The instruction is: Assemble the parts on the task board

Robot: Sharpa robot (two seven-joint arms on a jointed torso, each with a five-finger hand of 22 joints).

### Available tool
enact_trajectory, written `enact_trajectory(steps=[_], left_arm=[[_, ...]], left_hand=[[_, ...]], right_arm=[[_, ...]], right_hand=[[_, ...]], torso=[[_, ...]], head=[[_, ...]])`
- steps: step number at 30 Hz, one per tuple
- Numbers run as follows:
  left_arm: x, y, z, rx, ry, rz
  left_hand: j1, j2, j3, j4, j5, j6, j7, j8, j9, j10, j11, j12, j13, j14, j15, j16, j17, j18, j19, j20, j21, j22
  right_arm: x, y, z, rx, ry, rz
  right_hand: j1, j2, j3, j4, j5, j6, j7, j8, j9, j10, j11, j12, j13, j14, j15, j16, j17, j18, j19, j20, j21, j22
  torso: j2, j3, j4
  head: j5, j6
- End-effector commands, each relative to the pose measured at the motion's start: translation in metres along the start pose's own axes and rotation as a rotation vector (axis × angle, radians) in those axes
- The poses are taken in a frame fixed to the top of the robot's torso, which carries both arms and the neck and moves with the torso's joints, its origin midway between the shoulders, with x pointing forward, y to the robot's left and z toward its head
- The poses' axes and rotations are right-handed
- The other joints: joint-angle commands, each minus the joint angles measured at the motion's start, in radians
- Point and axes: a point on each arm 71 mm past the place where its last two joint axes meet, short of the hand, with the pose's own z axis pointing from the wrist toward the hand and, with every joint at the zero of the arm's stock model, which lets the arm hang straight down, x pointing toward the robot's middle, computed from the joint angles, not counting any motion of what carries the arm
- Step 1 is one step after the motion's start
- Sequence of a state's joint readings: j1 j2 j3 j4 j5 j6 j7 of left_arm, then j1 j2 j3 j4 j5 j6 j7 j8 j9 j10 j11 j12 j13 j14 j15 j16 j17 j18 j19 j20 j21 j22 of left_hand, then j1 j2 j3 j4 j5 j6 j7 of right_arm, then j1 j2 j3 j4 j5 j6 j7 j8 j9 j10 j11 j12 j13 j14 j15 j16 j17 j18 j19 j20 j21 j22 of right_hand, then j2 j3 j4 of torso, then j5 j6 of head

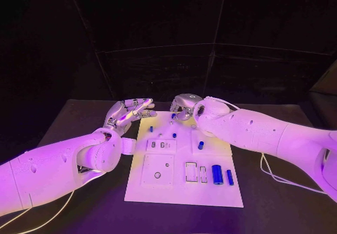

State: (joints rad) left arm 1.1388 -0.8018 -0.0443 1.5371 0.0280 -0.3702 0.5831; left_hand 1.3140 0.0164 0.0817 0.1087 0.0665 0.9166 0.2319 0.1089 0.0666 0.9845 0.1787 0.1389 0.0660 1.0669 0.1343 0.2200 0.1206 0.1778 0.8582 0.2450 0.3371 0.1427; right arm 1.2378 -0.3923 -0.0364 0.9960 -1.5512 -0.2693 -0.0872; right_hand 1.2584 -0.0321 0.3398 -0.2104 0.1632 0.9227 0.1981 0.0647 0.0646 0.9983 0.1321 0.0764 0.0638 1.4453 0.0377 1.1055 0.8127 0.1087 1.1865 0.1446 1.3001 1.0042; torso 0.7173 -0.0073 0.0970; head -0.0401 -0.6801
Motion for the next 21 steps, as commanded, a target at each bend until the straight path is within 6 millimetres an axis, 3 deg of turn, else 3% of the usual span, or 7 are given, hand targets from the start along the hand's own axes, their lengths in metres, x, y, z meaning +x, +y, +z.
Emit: enact_trajectory(steps=[1,6,11,14,15,17,21], left_arm=[[-0.001,-0.002,0.0,0.005,0.006,-0.009],[-0.004,-0.003,-0.001,0.006,0.003,-0.011],[-0.006,-0.003,-0.002,0.005,0.004,-0.014],[-0.006,-0.003,-0.002,0.005,0.005,-0.015],[-0.006,-0.003,-0.002,0.004,0.005,-0.015],[-0.006,-0.003,-0.002,0.004,0.006,-0.016],[-0.006,-0.002,-0.001,0.003,0.008,-0.017]], left_hand=[[0.005,0.008,0.002,-0.006,0.003,0.002,0.009,-0.006,-0.001,-0.001,0.007,-0.004,-0.001,0.005,0.001,-0.007,0.002,0.005,0.008,0.001,0.002,-0.001],[0.005,0.008,0.002,-0.006,0.003,0.002,0.009,-0.006,-0.001,-0.001,0.007,-0.004,-0.001,0.005,0.001,-0.007,0.002,0.005,0.008,0.001,0.002,-0.001],[0.006,0.009,0.002,-0.008,0.003,0.004,0.008,-0.005,-0.001,0.002,0.006,-0.004,-0.001,0.006,0.0,-0.008,0.002,0.005,0.009,0.001,0.002,-0.002],[0.006,0.009,0.002,-0.008,0.003,0.004,0.008,-0.005,-0.001,0.002,0.006,-0.004,-0.001,0.006,0.0,-0.008,0.002,0.005,0.009,0.001,0.002,-0.002],[0.006,0.009,0.002,-0.008,0.003,0.004,0.008,-0.005,-0.001,0.002,0.006,-0.004,-0.001,0.006,0.0,-0.008,0.002,0.005,0.009,0.001,0.002,-0.002],[0.006,0.01,0.002,-0.009,0.003,0.005,0.007,-0.005,-0.001,0.003,0.006,-0.004,-0.001,0.006,0.0,-0.008,0.002,0.005,0.009,0.0,0.002,-0.002],[0.006,0.01,0.002,-0.009,0.003,0.005,0.007,-0.005,-0.001,0.003,0.005,-0.004,-0.001,0.006,0.0,-0.008,0.002,0.005,0.009,0.0,0.002,-0.002]], right_arm=[[-0.01,-0.009,-0.01,0.013,-0.073,0.026],[-0.026,-0.032,-0.031,0.063,-0.119,0.134],[-0.044,-0.056,-0.055,0.144,-0.119,0.249],[-0.046,-0.07,-0.067,0.191,-0.08,0.283],[-0.046,-0.074,-0.07,0.203,-0.067,0.288],[-0.045,-0.083,-0.075,0.23,-0.032,0.296],[-0.044,-0.091,-0.077,0.258,0.003,0.3]], right_hand=[[-0.003,-0.011,-0.014,0.006,0.007,-0.001,-0.001,0.003,0.003,0.001,0.0,0.013,0.003,-0.001,0.003,-0.001,0.001,0.01,-0.006,-0.001,-0.004,0.001],[-0.028,-0.02,-0.044,0.04,0.033,0.028,0.001,0.014,0.007,0.078,-0.008,0.069,0.016,0.017,-0.003,0.046,0.06,-0.001,0.04,-0.001,0.028,0.059],[-0.037,-0.057,-0.103,0.064,0.049,0.031,-0.038,0.018,0.006,0.276,-0.061,0.224,0.09,0.048,-0.042,0.143,0.187,-0.025,0.126,-0.031,0.093,0.179],[-0.048,-0.074,-0.163,0.093,0.057,0.009,-0.049,0.016,0.005,0.314,-0.075,0.355,0.186,0.058,-0.057,0.189,0.25,-0.037,0.165,-0.051,0.124,0.236],[-0.055,-0.076,-0.182,0.106,0.062,0.0,-0.049,0.015,0.004,0.313,-0.074,0.399,0.22,0.061,-0.057,0.205,0.273,-0.041,0.175,-0.052,0.132,0.252],[-0.028,-0.06,-0.269,0.16,0.074,-0.032,-0.043,0.03,0.009,0.198,-0.068,0.665,0.469,0.064,-0.05,0.26,0.348,-0.048,0.194,-0.048,0.151,0.287],[0.005,-0.042,-0.349,0.219,0.077,-0.068,-0.029,0.049,0.006,0.166,-0.053,0.911,0.729,0.069,-0.036,0.304,0.411,-0.052,0.209,-0.034,0.163,0.312]], torso=[[-0.001,-0.0001,-0.0033],[-0.001,-0.0001,-0.0076],[-0.003,0.0034,-0.0212],[-0.004,0.0058,-0.0267],[-0.004,0.0063,-0.028],[-0.003,0.0067,-0.0285],[-0.002,0.0092,-0.0293]], head=[[0.005,0.001],[0.001,0.005],[0.006,0.012],[0.005,0.015],[0.004,0.016],[-0.001,0.017],[-0.007,0.018]])
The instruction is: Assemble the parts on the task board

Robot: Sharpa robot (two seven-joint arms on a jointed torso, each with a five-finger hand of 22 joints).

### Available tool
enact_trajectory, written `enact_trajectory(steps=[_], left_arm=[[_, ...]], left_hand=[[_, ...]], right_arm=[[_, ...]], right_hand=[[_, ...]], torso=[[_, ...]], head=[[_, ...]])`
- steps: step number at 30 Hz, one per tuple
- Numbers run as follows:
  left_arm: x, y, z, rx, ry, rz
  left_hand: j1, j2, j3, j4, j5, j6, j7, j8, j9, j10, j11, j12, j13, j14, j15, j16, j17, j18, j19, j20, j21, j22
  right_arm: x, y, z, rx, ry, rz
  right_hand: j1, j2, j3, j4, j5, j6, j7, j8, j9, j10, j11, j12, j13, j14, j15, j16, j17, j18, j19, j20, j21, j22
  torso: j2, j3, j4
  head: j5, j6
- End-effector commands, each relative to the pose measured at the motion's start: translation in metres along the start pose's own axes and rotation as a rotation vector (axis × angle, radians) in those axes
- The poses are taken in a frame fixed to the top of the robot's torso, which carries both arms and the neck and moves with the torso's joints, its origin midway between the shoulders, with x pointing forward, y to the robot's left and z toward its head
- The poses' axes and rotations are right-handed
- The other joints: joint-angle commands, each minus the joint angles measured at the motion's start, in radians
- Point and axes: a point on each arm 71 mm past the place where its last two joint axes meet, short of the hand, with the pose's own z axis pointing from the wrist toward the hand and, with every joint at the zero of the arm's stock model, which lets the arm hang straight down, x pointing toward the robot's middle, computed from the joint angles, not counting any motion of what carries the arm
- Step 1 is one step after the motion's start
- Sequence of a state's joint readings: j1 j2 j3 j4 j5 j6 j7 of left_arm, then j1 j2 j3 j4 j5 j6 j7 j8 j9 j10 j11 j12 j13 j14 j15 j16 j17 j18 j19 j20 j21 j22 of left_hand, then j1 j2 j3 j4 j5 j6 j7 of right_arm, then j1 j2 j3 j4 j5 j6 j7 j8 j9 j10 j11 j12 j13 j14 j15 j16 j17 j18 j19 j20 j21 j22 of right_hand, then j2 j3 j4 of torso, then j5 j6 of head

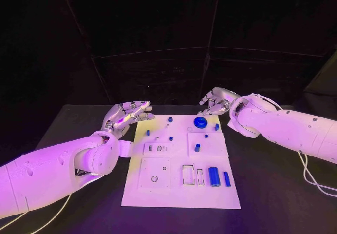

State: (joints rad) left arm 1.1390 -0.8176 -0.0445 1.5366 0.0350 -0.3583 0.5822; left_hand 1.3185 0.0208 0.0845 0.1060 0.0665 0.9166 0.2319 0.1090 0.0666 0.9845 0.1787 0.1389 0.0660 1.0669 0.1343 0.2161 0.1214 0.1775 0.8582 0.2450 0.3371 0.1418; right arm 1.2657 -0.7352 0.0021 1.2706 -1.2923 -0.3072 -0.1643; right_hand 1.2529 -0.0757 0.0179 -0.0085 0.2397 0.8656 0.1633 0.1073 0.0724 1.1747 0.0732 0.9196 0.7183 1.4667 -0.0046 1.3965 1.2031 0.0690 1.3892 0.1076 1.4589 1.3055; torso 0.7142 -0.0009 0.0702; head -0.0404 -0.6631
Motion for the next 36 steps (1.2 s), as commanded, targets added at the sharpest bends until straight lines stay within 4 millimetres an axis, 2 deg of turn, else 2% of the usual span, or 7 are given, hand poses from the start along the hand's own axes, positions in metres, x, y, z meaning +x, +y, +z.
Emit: enact_trajectory(steps=[1,5,11,15,18,30,36], left_arm=[[0.002,-0.001,0.001,0.006,0.017,-0.015],[0.003,0.0,0.002,0.004,0.021,-0.019],[0.003,0.001,0.002,0.002,0.021,-0.022],[0.003,0.001,0.003,-0.001,0.024,-0.024],[0.002,0.002,0.003,-0.002,0.023,-0.023],[0.001,0.002,0.004,-0.005,0.023,-0.023],[0.001,0.003,0.004,-0.006,0.021,-0.022]], left_hand=[[0.002,0.005,-0.001,-0.006,0.003,0.005,0.007,-0.005,-0.001,0.003,0.006,-0.004,-0.001,0.006,0.0,-0.004,0.001,0.006,0.009,0.0,0.002,-0.001],[0.002,0.005,-0.001,-0.006,0.003,0.005,0.007,-0.005,-0.001,0.003,0.006,-0.004,-0.001,0.006,0.0,-0.004,0.001,0.006,0.009,0.0,0.002,-0.001],[0.002,0.005,-0.001,-0.006,0.003,0.005,0.007,-0.005,-0.001,0.003,0.006,-0.004,-0.001,0.006,0.0,-0.004,0.001,0.006,0.009,0.0,0.002,-0.001],[0.002,0.005,-0.001,-0.006,0.003,0.005,0.007,-0.005,-0.001,0.003,0.006,-0.004,-0.001,0.006,0.0,-0.004,0.001,0.006,0.009,0.0,0.002,-0.001],[0.003,0.006,0.0,-0.007,0.003,0.007,0.006,-0.005,-0.001,0.006,0.005,-0.003,0.0,0.007,0.0,-0.005,0.002,0.006,0.01,0.0,0.002,-0.002],[0.003,0.006,0.0,-0.007,0.003,0.007,0.006,-0.005,-0.001,0.006,0.005,-0.003,0.0,0.007,0.0,-0.005,0.002,0.006,0.01,0.0,0.002,-0.002],[0.003,0.006,0.0,-0.007,0.003,0.007,0.006,-0.005,-0.001,0.006,0.005,-0.003,0.0,0.007,0.0,-0.005,0.002,0.006,0.01,0.0,0.002,-0.002]], right_arm=[[0.004,-0.006,0.002,0.065,0.08,0.041],[0.007,-0.007,0.004,0.071,0.101,0.026],[0.014,-0.005,0.007,0.061,0.119,-0.025],[0.02,-0.006,0.008,0.071,0.148,-0.047],[0.026,-0.007,0.007,0.079,0.179,-0.064],[0.034,-0.013,0.006,0.098,0.193,-0.089],[0.034,-0.014,0.007,0.104,0.184,-0.09]], right_hand=[[0.022,0.005,-0.042,0.028,0.0,-0.021,0.009,0.011,-0.002,-0.016,0.01,0.097,0.107,0.047,0.01,0.018,0.027,-0.013,0.009,0.006,0.006,0.015],[0.046,0.011,-0.064,0.044,0.007,-0.039,0.014,0.019,-0.003,-0.012,0.015,0.147,0.165,0.049,0.014,0.031,0.049,-0.015,0.013,0.011,0.01,0.023],[0.077,0.022,-0.078,0.051,0.021,-0.05,0.017,0.031,-0.002,0.026,0.017,0.225,0.257,0.054,0.017,0.05,0.083,-0.018,0.025,0.014,0.018,0.041],[0.094,0.031,-0.094,0.057,0.025,-0.054,0.019,0.046,-0.002,0.145,0.02,0.388,0.461,0.06,0.02,0.07,0.121,-0.026,0.047,0.018,0.033,0.074],[0.1,0.039,-0.109,0.064,0.025,-0.061,0.023,0.056,-0.002,0.205,0.025,0.472,0.573,0.065,0.025,0.087,0.155,-0.032,0.067,0.022,0.046,0.104],[0.112,0.052,-0.114,0.065,0.027,-0.062,0.024,0.065,-0.002,0.207,0.027,0.485,0.59,0.066,0.027,0.093,0.166,-0.034,0.071,0.025,0.05,0.112],[0.125,0.067,-0.11,0.061,0.035,-0.062,0.024,0.071,-0.002,0.204,0.027,0.487,0.592,0.066,0.027,0.094,0.167,-0.034,0.072,0.025,0.051,0.113]], torso=[[0.002,0.0031,-0.0025],[0.002,0.0014,0.0018],[0.001,0.0008,0.0021],[0.002,0.0,0.0031],[0.001,-0.0005,-0.0002],[0.001,0.0004,0.0034],[0.001,0.0,0.002]], head=[[-0.008,0.0],[-0.015,-0.001],[-0.018,-0.002],[-0.02,0.004],[-0.019,0.002],[-0.025,-0.005],[-0.024,-0.005]])
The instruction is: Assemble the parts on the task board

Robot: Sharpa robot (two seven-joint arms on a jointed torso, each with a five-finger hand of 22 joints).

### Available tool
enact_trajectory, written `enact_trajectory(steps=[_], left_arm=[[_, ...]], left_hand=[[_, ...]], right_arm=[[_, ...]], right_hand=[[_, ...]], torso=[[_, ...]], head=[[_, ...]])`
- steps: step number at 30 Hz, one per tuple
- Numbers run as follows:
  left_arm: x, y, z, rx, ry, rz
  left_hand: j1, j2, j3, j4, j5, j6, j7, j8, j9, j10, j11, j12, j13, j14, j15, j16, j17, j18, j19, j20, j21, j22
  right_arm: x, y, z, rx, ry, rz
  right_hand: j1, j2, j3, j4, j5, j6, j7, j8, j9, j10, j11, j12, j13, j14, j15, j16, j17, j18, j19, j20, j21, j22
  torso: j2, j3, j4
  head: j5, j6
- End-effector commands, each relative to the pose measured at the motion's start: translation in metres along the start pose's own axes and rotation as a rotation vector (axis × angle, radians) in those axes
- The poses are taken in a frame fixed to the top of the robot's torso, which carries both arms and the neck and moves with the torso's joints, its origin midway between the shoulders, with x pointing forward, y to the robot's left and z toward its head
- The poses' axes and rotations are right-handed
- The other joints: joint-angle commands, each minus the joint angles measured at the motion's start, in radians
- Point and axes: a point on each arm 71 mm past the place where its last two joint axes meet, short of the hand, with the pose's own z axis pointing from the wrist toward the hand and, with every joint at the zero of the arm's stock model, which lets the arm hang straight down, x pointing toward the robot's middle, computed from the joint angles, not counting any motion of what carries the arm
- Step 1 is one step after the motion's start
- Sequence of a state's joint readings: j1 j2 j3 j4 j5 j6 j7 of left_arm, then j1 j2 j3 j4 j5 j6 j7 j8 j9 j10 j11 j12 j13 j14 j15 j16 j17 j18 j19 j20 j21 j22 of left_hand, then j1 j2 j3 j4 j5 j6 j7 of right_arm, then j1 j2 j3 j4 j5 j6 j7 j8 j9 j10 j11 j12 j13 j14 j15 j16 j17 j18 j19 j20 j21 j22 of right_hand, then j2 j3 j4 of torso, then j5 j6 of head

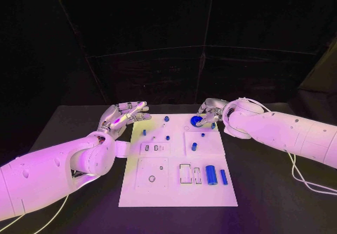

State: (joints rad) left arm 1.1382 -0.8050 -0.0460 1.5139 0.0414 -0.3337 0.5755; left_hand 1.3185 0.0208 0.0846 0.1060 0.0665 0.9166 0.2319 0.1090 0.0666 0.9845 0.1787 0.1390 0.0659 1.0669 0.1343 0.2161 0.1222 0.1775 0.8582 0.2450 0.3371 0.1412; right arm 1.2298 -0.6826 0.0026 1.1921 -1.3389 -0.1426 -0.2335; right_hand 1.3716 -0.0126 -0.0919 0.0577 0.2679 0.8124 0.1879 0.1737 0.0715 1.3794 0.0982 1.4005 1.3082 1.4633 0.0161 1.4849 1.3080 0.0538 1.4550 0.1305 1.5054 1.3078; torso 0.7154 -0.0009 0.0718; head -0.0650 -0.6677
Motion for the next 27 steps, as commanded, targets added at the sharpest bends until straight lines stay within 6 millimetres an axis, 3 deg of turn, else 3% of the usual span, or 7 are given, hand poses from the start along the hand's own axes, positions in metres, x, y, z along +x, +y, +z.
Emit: enact_trajectory(steps=[1,11,27], left_arm=[[0.0017,-0.0007,0.0008,0.004,0.012,-0.009],[0.0013,-0.0001,0.0012,0.001,0.012,-0.009],[-0.0006,0.0004,0.0013,-0.004,0.01,-0.008]], left_hand=[[0.003,0.006,0.0,-0.007,0.003,0.007,0.006,-0.005,-0.001,0.006,0.005,-0.004,0.0,0.007,0.0,-0.005,0.001,0.006,0.01,0.0,0.002,-0.001],[0.003,0.006,0.0,-0.007,0.003,0.007,0.006,-0.005,-0.001,0.006,0.005,-0.004,0.0,0.007,0.0,-0.005,0.001,0.006,0.01,0.0,0.002,-0.001],[0.003,0.007,0.0,-0.009,0.003,0.008,0.005,-0.005,-0.001,0.007,0.004,-0.004,0.0,0.007,-0.001,-0.006,0.001,0.006,0.01,0.0,0.001,-0.002]], right_arm=[[0.0008,-0.001,0.0009,0.012,0.002,-0.017],[-0.0012,-0.0007,0.0026,0.011,-0.031,-0.006],[0.0025,0.0027,0.0051,0.006,-0.043,-0.021]], right_hand=[[0.008,0.007,0.001,-0.005,0.008,-0.009,-0.001,0.006,-0.001,-0.001,0.002,0.006,0.003,0.069,0.007,0.006,0.062,-0.018,0.006,0.003,0.004,0.111],[0.018,0.03,0.011,-0.006,0.016,0.002,-0.003,0.018,0.001,-0.003,0.0,0.007,0.006,0.068,0.006,0.006,0.061,-0.019,0.007,0.002,0.005,0.113],[0.034,0.037,0.02,-0.016,0.02,0.018,-0.007,0.032,0.002,-0.001,-0.003,0.009,0.012,0.069,0.003,0.009,0.068,-0.019,0.007,0.001,0.006,0.115]], torso=[[0.0,0.0002,0.0001],[0.0,-0.0005,0.0002],[0.0,-0.0003,0.0006]], head=[[0.001,0.0],[0.0,0.001],[-0.002,-0.002]])
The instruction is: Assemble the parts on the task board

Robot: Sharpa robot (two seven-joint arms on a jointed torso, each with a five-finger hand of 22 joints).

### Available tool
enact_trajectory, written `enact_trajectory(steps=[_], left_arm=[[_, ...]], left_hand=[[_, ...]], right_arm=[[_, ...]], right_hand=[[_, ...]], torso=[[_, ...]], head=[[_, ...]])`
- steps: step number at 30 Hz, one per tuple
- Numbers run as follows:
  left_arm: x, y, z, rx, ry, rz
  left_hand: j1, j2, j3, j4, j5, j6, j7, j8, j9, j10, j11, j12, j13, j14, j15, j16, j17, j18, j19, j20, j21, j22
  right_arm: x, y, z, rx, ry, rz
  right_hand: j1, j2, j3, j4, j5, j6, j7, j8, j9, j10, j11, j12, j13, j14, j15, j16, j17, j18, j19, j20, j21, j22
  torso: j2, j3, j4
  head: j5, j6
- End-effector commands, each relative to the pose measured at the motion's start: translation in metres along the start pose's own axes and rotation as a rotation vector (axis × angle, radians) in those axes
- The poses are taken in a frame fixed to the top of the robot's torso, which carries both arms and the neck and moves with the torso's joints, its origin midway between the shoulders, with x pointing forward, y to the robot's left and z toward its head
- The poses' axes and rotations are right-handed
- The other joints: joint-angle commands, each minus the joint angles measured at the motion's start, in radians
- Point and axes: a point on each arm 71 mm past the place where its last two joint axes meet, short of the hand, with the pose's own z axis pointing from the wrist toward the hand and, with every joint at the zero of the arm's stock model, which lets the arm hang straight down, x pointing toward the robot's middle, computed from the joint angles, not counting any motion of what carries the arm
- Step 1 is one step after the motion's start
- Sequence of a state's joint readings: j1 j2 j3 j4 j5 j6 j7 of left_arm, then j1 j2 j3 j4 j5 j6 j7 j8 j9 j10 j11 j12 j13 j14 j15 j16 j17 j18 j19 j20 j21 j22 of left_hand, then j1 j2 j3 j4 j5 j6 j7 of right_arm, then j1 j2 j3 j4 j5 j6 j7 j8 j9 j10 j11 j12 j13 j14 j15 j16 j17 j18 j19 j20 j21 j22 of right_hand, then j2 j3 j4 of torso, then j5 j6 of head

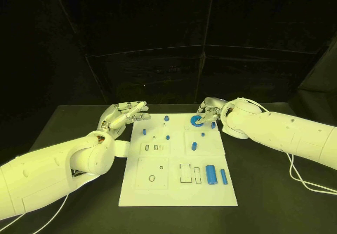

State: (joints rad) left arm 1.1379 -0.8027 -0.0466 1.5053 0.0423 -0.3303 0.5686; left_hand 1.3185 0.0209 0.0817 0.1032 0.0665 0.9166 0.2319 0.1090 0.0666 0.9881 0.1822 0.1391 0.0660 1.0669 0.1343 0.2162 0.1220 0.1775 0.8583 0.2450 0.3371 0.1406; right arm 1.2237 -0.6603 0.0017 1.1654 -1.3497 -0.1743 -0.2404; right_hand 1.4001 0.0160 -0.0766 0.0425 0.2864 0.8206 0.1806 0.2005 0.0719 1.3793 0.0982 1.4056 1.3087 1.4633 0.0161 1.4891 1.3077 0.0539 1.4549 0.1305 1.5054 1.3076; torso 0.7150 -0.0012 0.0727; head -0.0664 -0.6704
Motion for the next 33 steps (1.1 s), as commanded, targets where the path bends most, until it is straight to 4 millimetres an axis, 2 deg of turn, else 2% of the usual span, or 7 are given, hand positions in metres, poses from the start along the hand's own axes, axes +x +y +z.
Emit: enact_trajectory(steps=[1,6,10,17,22,26,33], left_arm=[[0.001,-0.001,0.0,0.003,0.014,-0.009],[0.001,-0.001,0.0,0.001,0.015,-0.01],[0.001,-0.001,0.0,0.001,0.015,-0.011],[0.0,-0.001,0.0,-0.001,0.015,-0.01],[0.0,-0.001,0.0,-0.002,0.015,-0.01],[0.0,-0.001,0.0,-0.002,0.015,-0.01],[0.0,-0.001,0.0,-0.003,0.015,-0.01]], left_hand=[[0.003,0.007,0.003,-0.006,0.003,0.008,0.005,-0.005,0.0,0.003,0.001,-0.004,0.0,0.007,0.0,-0.006,0.001,0.006,0.01,0.0,0.001,-0.001],[0.003,0.007,0.003,-0.006,0.003,0.008,0.005,-0.005,0.0,0.003,0.001,-0.004,0.0,0.007,0.0,-0.006,0.001,0.006,0.01,0.0,0.001,-0.001],[0.004,0.009,0.004,-0.007,0.003,0.009,0.005,-0.006,-0.001,0.005,0.0,-0.005,0.0,0.007,-0.001,-0.008,0.002,0.006,0.01,0.0,0.001,-0.002],[0.004,0.009,0.004,-0.008,0.003,0.009,0.005,-0.006,-0.001,0.005,0.0,-0.005,0.0,0.007,-0.001,-0.008,0.002,0.006,0.01,0.0,0.001,-0.002],[0.006,0.011,0.005,-0.009,0.003,0.009,0.005,-0.006,-0.001,0.005,0.0,-0.005,0.0,0.007,-0.001,-0.009,0.002,0.006,0.01,0.0,0.0,-0.002],[0.006,0.011,0.005,-0.009,0.003,0.009,0.005,-0.006,-0.001,0.005,0.0,-0.005,0.0,0.007,-0.001,-0.009,0.002,0.006,0.01,0.0,0.0,-0.002],[0.007,0.012,0.006,-0.01,0.003,0.009,0.005,-0.006,-0.001,0.006,0.0,-0.005,0.0,0.007,-0.001,-0.01,0.002,0.006,0.01,0.0,0.0,-0.003]], right_arm=[[0.002,0.002,0.0,-0.007,-0.013,-0.028],[0.008,0.002,0.0,-0.004,-0.006,-0.059],[0.013,-0.001,-0.001,0.006,-0.002,-0.076],[0.017,-0.002,-0.002,0.008,-0.008,-0.094],[0.017,0.001,-0.003,-0.016,-0.045,-0.082],[0.013,0.008,-0.004,-0.055,-0.109,-0.037],[0.01,0.019,-0.01,-0.105,-0.185,0.012]], right_hand=[[0.007,0.008,0.005,-0.003,-0.001,0.014,-0.001,0.009,0.002,0.0,-0.004,0.005,0.013,0.069,0.003,0.005,0.07,-0.02,0.009,0.0,0.007,0.117],[0.013,0.011,0.01,-0.009,-0.016,0.029,-0.004,0.018,0.002,0.006,-0.008,0.009,0.02,0.07,0.0,0.007,0.074,-0.022,0.015,-0.002,0.011,0.126],[0.022,0.018,0.023,-0.017,-0.052,0.043,-0.007,0.024,0.001,0.022,-0.011,0.021,0.039,0.071,-0.003,0.01,0.08,-0.024,0.022,-0.005,0.015,0.137],[0.03,0.024,0.038,-0.024,-0.058,0.063,-0.012,0.032,0.001,0.027,-0.015,0.023,0.044,0.071,-0.006,0.011,0.081,-0.025,0.026,-0.008,0.017,0.142],[0.047,0.051,0.078,-0.035,-0.08,0.101,-0.022,0.045,0.001,0.037,-0.025,0.03,0.056,0.071,-0.014,0.011,0.082,-0.027,0.031,-0.014,0.02,0.149],[0.048,0.063,0.113,-0.04,-0.068,0.147,-0.039,0.055,0.003,0.052,-0.039,0.04,0.074,0.071,-0.025,0.01,0.08,-0.028,0.034,-0.023,0.022,0.154],[0.038,0.058,0.139,-0.045,-0.063,0.174,-0.048,0.051,0.003,0.059,-0.048,0.043,0.08,0.071,-0.034,0.01,0.082,-0.03,0.04,-0.033,0.025,0.162]], torso=[[0.0,0.0001,-0.0004],[0.0,0.0005,-0.0007],[0.0,-0.0002,-0.0003],[0.0,0.0008,-0.001],[0.0,0.0007,-0.0001],[0.0,0.0012,0.0],[0.0,-0.0003,-0.0006]], head=[[0.0,0.001],[0.001,-0.002],[0.001,-0.002],[0.001,-0.003],[0.001,-0.002],[0.002,-0.003],[0.004,-0.001]])
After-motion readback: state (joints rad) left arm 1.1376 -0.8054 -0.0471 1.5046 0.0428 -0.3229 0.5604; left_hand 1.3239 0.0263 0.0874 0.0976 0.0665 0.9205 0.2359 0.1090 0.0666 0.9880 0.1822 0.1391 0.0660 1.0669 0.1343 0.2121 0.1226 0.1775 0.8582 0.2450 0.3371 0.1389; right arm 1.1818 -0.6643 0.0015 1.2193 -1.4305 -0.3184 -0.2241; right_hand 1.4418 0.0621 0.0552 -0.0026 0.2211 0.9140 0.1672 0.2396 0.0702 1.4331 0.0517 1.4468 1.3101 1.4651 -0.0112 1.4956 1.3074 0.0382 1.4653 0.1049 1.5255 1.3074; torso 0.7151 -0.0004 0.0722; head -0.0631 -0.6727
